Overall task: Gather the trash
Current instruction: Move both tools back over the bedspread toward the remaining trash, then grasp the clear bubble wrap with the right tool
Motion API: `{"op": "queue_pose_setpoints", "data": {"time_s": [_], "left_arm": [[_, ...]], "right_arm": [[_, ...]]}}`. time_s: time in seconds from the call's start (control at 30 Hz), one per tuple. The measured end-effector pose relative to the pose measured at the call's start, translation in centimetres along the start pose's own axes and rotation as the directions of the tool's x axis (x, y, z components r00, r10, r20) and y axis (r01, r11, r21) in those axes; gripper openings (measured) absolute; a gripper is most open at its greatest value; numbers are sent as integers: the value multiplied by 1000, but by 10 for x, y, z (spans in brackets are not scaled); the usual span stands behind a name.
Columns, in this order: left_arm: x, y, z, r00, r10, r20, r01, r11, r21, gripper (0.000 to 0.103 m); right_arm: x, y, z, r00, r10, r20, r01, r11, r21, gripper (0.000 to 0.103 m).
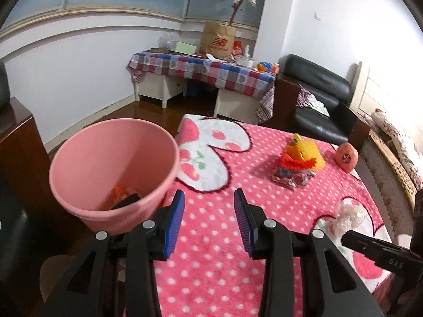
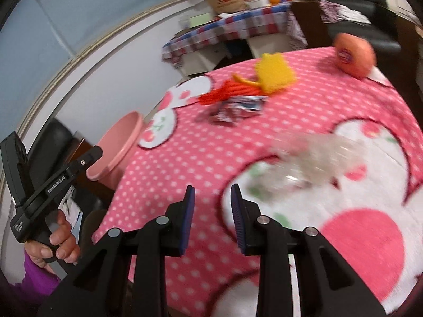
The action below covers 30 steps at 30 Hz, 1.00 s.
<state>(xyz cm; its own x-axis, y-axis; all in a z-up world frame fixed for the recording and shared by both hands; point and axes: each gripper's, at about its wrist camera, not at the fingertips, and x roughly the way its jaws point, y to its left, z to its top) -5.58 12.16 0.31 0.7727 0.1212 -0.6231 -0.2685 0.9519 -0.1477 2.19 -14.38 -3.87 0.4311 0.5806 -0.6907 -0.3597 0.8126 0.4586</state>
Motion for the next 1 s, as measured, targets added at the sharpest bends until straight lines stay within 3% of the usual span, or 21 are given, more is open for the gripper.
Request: {"op": "queue_pose_setpoints", "data": {"time_s": [0.13,0.17,0.2,0.27,0.67,1.0], "left_arm": [[0,-6,-1,1000,-9,-4,9,1000,12,40],[-1,-6,-2,1000,-9,-4,9,1000,13,40],[-1,-6,-2,1000,-9,-5,10,1000,12,40],[-1,-7,-2,1000,-9,-7,9,1000,10,40],[0,-6,-5,1000,7,-14,-7,1000,16,41],[9,1,-9,999,11,-32,-11,1000,7,41]], "right_arm": [[-8,-28,-8,1000,-23,0,23,996,89,28],[-9,-33,-8,1000,-27,-1,27,994,107,31],[-10,-39,-9,1000,-30,4,29,991,130,41],[-12,-47,-8,999,-31,23,26,986,167,46],[1,-78,5,999,-38,26,30,967,254,46],[23,-74,24,998,-59,31,49,966,253,49]]}}
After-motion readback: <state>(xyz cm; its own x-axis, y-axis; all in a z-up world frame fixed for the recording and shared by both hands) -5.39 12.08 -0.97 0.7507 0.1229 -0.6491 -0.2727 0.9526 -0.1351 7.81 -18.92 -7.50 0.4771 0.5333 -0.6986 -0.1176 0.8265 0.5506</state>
